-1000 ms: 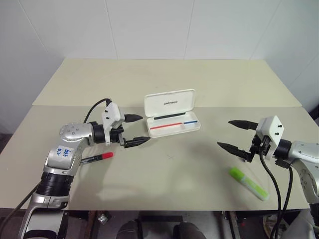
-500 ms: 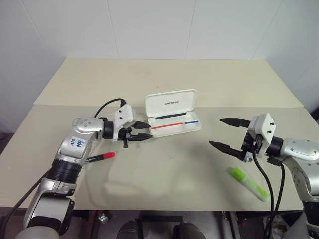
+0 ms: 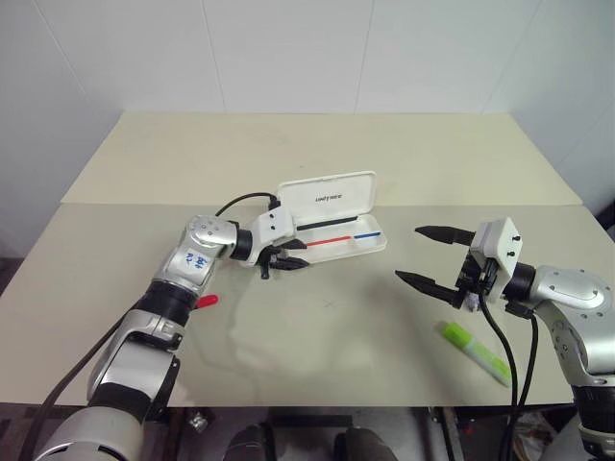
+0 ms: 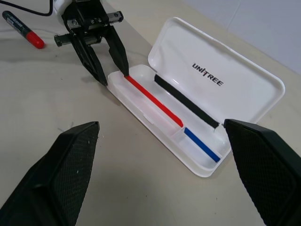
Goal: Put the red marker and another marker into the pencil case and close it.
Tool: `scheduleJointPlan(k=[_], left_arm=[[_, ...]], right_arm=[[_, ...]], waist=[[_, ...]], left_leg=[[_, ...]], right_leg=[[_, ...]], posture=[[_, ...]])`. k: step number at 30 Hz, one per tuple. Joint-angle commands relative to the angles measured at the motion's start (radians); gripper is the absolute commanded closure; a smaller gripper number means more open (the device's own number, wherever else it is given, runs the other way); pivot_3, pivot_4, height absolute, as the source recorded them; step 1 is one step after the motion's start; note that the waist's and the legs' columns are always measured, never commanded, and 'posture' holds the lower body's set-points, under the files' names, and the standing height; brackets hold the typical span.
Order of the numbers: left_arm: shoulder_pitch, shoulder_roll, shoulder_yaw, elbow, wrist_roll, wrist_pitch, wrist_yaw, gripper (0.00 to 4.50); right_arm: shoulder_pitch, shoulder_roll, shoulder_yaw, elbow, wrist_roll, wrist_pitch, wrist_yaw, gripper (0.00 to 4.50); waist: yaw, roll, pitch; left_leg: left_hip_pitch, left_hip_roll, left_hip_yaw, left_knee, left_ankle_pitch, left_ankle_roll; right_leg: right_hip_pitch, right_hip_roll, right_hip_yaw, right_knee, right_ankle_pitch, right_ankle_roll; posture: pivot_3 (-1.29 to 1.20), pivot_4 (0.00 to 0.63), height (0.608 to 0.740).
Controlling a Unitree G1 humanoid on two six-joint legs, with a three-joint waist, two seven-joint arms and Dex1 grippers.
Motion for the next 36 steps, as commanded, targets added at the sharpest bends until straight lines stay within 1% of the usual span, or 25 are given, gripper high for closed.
scheduleJointPlan(k=[1,10,18,20,25,26,31,36], left_arm=[[-0.042,-0.008,-0.013,0.039,0.046,-0.041,0.017,2.63],[-0.072,-0.029,-0.048,0.123,0.138,-0.02,0.05,2.63],[-0.069,-0.053,-0.078,0.113,0.169,-0.004,0.026,2.63],[-0.061,-0.059,-0.086,0.1,0.173,0.004,0.024,2.98],[-0.038,-0.061,-0.106,0.083,0.194,0.004,0.039,4.4],[-0.035,-0.061,-0.108,0.08,0.196,0.005,0.041,4.45],[-0.006,-0.059,-0.11,0.049,0.198,0.009,0.043,4.45],[0.029,-0.041,-0.088,-0.039,0.169,-0.006,0.019,4.45]], right_arm=[[0.002,0.003,-0.018,-0.044,0.016,-0.009,-0.014,0.0],[0.014,-0.001,-0.031,-0.07,0.024,-0.002,-0.034,0.0],[0.0,-0.01,-0.039,-0.071,0.025,-0.002,-0.041,0.0],[-0.006,-0.011,-0.04,-0.067,0.023,-0.004,-0.042,0.0],[-0.02,-0.01,-0.04,-0.061,0.019,-0.007,-0.044,0.0],[-0.021,-0.011,-0.04,-0.06,0.019,-0.007,-0.044,0.0],[-0.025,-0.013,-0.041,-0.056,0.018,-0.008,-0.042,0.0],[-0.033,-0.018,-0.037,-0.042,0.017,-0.006,-0.032,0.0]], waist=[[-0.001,0.0,0.0],[-0.001,0.0,0.0],[-0.001,0.0,0.0],[0.0,0.0,0.0],[0.001,0.0,0.0],[0.001,0.0,0.0],[0.001,0.0,0.0],[0.001,0.0,0.0]], left_leg=[[0.0,0.0,0.0,0.0,0.0,0.0],[0.0,0.0,0.001,0.0,0.0,0.0],[0.0,0.0,0.001,0.0,0.0,0.0],[0.0,0.0,0.001,0.001,0.0,0.0],[0.0,0.0,0.0,0.003,0.0,0.0],[0.0,0.0,0.0,0.004,0.0,0.001],[0.001,0.0,-0.001,0.006,-0.001,0.002],[0.0,0.0,-0.001,0.006,-0.002,0.003]], right_leg=[[0.0,0.0,0.0,0.0,0.0,0.0],[0.0,0.0,0.0,0.0,0.0,0.0],[0.0,0.0,0.0,0.001,0.0,0.0],[0.0,0.0,0.0,0.001,0.0,0.0],[0.001,0.0,0.0,0.002,0.0,0.0],[0.001,-0.001,0.0,0.003,0.0,0.0],[0.003,-0.002,0.0,0.003,0.001,0.001],[0.003,-0.002,0.0,0.002,0.001,0.001]], posture=[[0.0,0.15,0.74],[0.0,0.15,0.74],[0.0,0.15,0.74],[0.0,0.15,0.74],[0.0,0.15,0.74],[0.0,0.15,0.74],[0.0,0.15,0.74],[0.0,0.15,0.74]])
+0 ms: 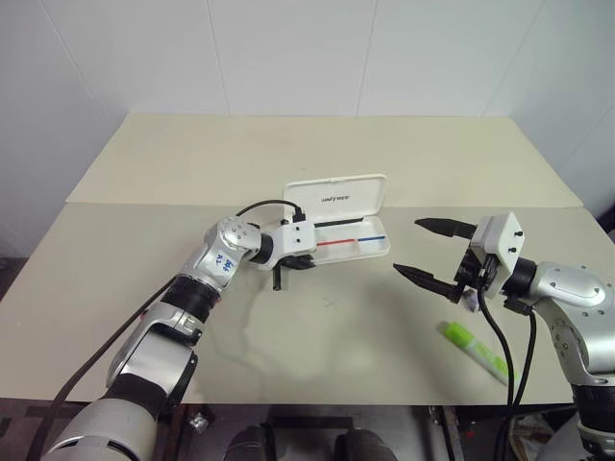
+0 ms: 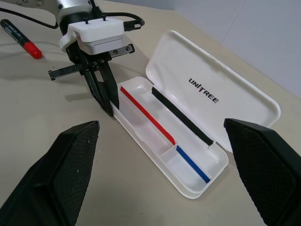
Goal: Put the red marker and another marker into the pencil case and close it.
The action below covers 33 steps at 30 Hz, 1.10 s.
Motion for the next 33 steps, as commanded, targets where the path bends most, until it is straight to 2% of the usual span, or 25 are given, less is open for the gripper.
scheduleJointPlan(k=[1,9,18,23,28,33], left_arm=[[0.05,0.016,-0.003,-0.071,-0.018,-0.015,-0.04,4.45],[0.115,0.073,0.04,-0.358,-0.106,0.072,-0.123,4.45],[0.134,0.084,0.027,-0.562,-0.15,0.222,-0.144,4.45],[0.202,0.101,-0.014,-0.693,-0.164,0.333,-0.157,4.45],[0.271,0.116,-0.037,-0.765,-0.157,0.427,-0.132,4.45],[0.295,0.125,-0.051,-0.766,-0.155,0.423,-0.116,4.45]], right_arm=[[-0.018,-0.021,-0.034,-0.003,0.015,-0.007,0.003,0.0],[0.009,-0.058,-0.057,0.041,0.02,-0.004,0.034,0.0],[0.066,-0.073,-0.101,0.038,0.025,-0.001,0.031,0.0],[0.118,-0.083,-0.144,0.002,0.037,0.013,0.025,0.0],[0.189,-0.086,-0.188,-0.058,0.059,0.046,0.014,0.0],[0.24,-0.083,-0.215,-0.098,0.069,0.067,0.002,0.0]], waist=[[-0.001,0.0,0.0],[0.0,0.0,0.0],[-0.001,0.0,0.0],[-0.002,0.0,0.0],[-0.001,0.0,0.0],[-0.001,0.0,0.0]], left_leg=[[0.0,0.0,0.0,0.0,0.0,0.0],[-0.001,0.001,0.003,-0.001,0.0,-0.001],[-0.001,0.0,0.003,0.001,-0.001,0.0],[0.0,0.001,0.003,0.0,-0.001,0.0],[0.0,0.001,0.002,0.001,-0.001,0.0],[0.0,0.0,0.0,0.001,-0.001,0.0]], right_leg=[[0.0,0.0,0.0,0.0,0.0,0.0],[-0.002,0.001,0.0,-0.001,0.0,0.0],[-0.001,0.001,0.0,-0.001,0.001,0.001],[-0.001,0.002,0.001,-0.001,0.0,0.001],[0.0,0.001,0.003,-0.001,0.0,0.001],[0.0,0.0,0.004,-0.001,0.001,0.001]], posture=[[0.0,0.15,0.74],[0.0,0.15,0.74],[0.0,0.15,0.74],[0.0,0.15,0.74],[0.0,0.15,0.74],[0.0,0.15,0.74]])
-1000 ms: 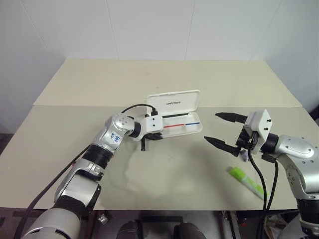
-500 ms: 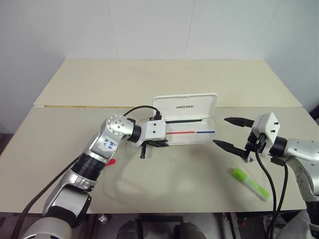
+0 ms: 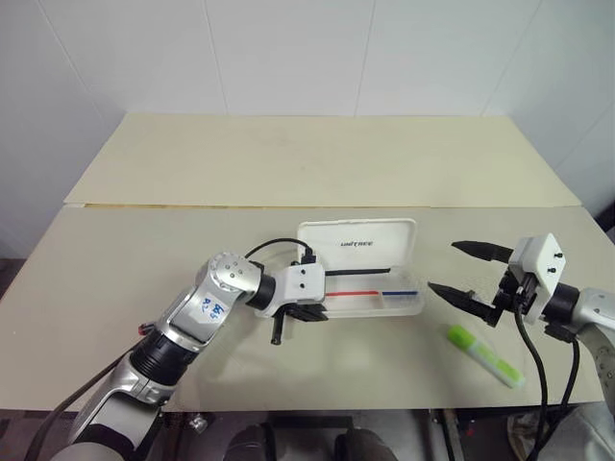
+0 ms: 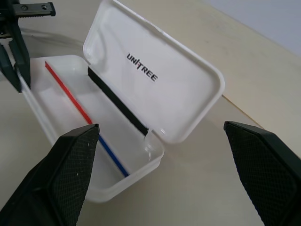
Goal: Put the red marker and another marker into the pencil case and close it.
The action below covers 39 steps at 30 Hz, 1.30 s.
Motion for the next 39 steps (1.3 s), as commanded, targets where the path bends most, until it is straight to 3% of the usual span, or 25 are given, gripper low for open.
scheduleJointPlan(k=[1,10,11,17,26,33,36,39], left_arm=[[0.005,-0.001,-0.004,-0.03,-0.008,-0.028,0.018,4.45],[-0.03,-0.052,-0.027,0.085,-0.005,-0.132,0.033,4.45],[-0.032,-0.058,-0.032,0.096,-0.002,-0.148,0.033,3.93],[-0.04,-0.079,-0.035,0.122,0.004,-0.199,0.042,2.1],[-0.027,-0.044,0.02,0.005,-0.074,-0.151,0.002,2.1],[-0.011,-0.007,0.131,-0.046,-0.18,-0.155,0.002,2.1],[0.011,0.02,0.221,-0.059,-0.259,-0.123,-0.004,1.55],[0.043,0.098,0.299,-0.065,-0.304,-0.127,-0.033,0.57]], right_arm=[[0.02,-0.015,-0.053,-0.052,0.028,0.007,-0.015,0.0],[0.022,-0.012,-0.053,-0.079,0.039,0.031,-0.037,0.0],[0.019,-0.011,-0.049,-0.082,0.039,0.033,-0.041,0.0],[0.007,-0.003,-0.034,-0.088,0.038,0.037,-0.055,0.0],[-0.017,0.006,-0.004,-0.07,0.034,0.032,-0.055,0.0],[-0.038,0.008,0.022,-0.047,0.033,0.025,-0.042,0.0],[-0.059,0.002,0.029,-0.038,0.037,0.024,-0.03,0.0],[-0.084,-0.005,0.037,-0.037,0.05,0.027,-0.007,0.0]], waist=[[0.0,0.0,0.0],[0.001,0.0,0.0],[0.001,0.0,0.0],[0.001,0.0,0.0],[0.0,0.0,0.0],[0.0,0.0,0.0],[-0.003,0.0,0.0],[-0.006,0.0,0.0]], left_leg=[[0.0,0.0,-0.001,0.0,0.0,0.0],[0.0,-0.001,-0.002,-0.001,-0.001,0.001],[0.0,-0.001,-0.002,0.0,-0.001,0.001],[0.0,-0.001,-0.002,0.0,-0.002,0.003],[0.0,0.0,-0.002,-0.001,-0.002,0.003],[0.0,-0.001,-0.002,0.0,-0.002,0.003],[0.0,0.0,-0.002,0.0,-0.002,0.003],[0.0,0.0,-0.002,-0.001,-0.002,0.003]], right_leg=[[0.0,0.0,0.0,0.0,0.0,0.0],[0.001,0.0,0.0,-0.001,0.0,0.0],[0.001,0.0,0.0,-0.001,0.0,0.0],[0.002,-0.001,0.0,-0.002,0.0,0.0],[0.002,0.0,-0.001,-0.002,0.0,0.0],[0.002,0.0,-0.001,-0.002,0.0,0.0],[0.002,0.0,-0.001,-0.002,0.0,0.0],[0.001,0.0,-0.001,-0.001,0.0,0.0]], posture=[[0.0,0.15,0.74],[0.0,0.15,0.74],[0.0,0.15,0.74],[0.0,0.15,0.74],[0.0,0.15,0.74],[0.0,0.15,0.74],[0.0,0.15,0.74],[0.0,0.15,0.74]])
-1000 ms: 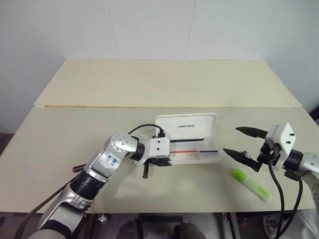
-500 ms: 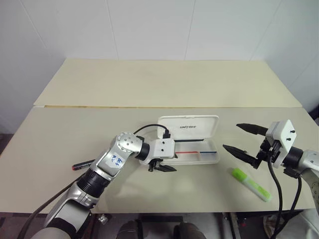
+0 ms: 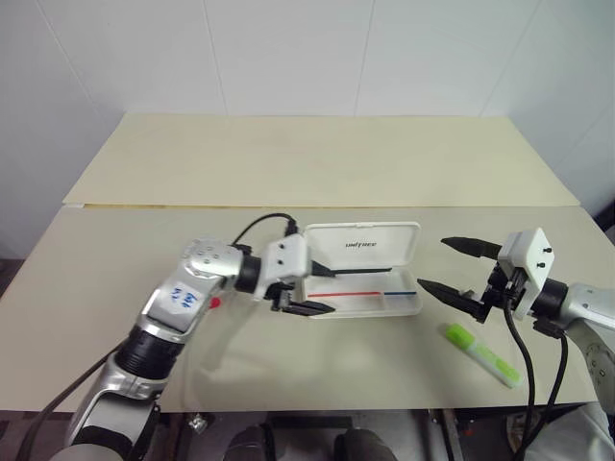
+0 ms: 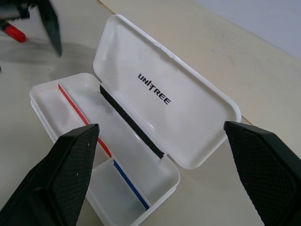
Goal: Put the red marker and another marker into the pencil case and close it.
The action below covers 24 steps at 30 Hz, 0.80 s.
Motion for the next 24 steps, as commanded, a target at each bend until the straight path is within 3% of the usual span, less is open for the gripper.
scheduleJointPlan(k=[1,2,9,16,24], left_arm=[[0.036,0.092,0.105,-0.036,-0.064,0.0,-0.031,0.24],[0.048,0.125,0.125,-0.034,-0.073,0.003,-0.039,0.04],[0.121,0.349,0.256,0.046,-0.083,-0.003,-0.087,0.04],[0.194,0.585,0.205,0.188,0.061,-0.09,-0.137,0.04],[0.248,0.649,0.168,0.143,0.089,0.043,-0.138,0.04]], right_arm=[[-0.033,-0.014,-0.008,-0.014,0.032,-0.012,0.031,0.0],[-0.04,-0.015,-0.003,-0.017,0.036,-0.01,0.038,0.0],[-0.132,-0.006,0.054,-0.044,0.073,0.021,0.072,0.0],[-0.219,0.003,0.113,-0.075,0.114,0.051,0.096,0.0],[-0.192,0.01,0.107,-0.074,0.104,0.038,0.084,0.0]], waist=[[-0.002,0.0,0.0],[-0.003,0.0,0.0],[-0.003,-0.001,0.0],[-0.005,-0.001,0.0],[0.002,-0.002,0.001]], left_leg=[[0.0,0.0,0.0,0.0,0.0,0.0],[0.0,0.0,0.0,-0.001,0.0,-0.001],[0.0,0.0,0.001,-0.001,-0.001,0.001],[0.0,0.0,0.002,-0.008,-0.003,0.004],[-0.001,-0.001,0.004,-0.013,-0.004,0.002]], right_leg=[[0.0,0.0,0.0,0.0,0.0,0.0],[0.0,0.0,0.0,0.0,0.0,0.0],[0.0,-0.002,-0.001,-0.001,0.0,0.0],[-0.004,-0.01,-0.003,-0.001,-0.002,-0.005],[-0.007,-0.01,-0.003,-0.004,-0.004,-0.008]], posture=[[0.0,0.15,0.74],[0.0,0.15,0.74],[0.0,0.15,0.74],[0.0,0.15,0.74],[0.0,0.15,0.74]])
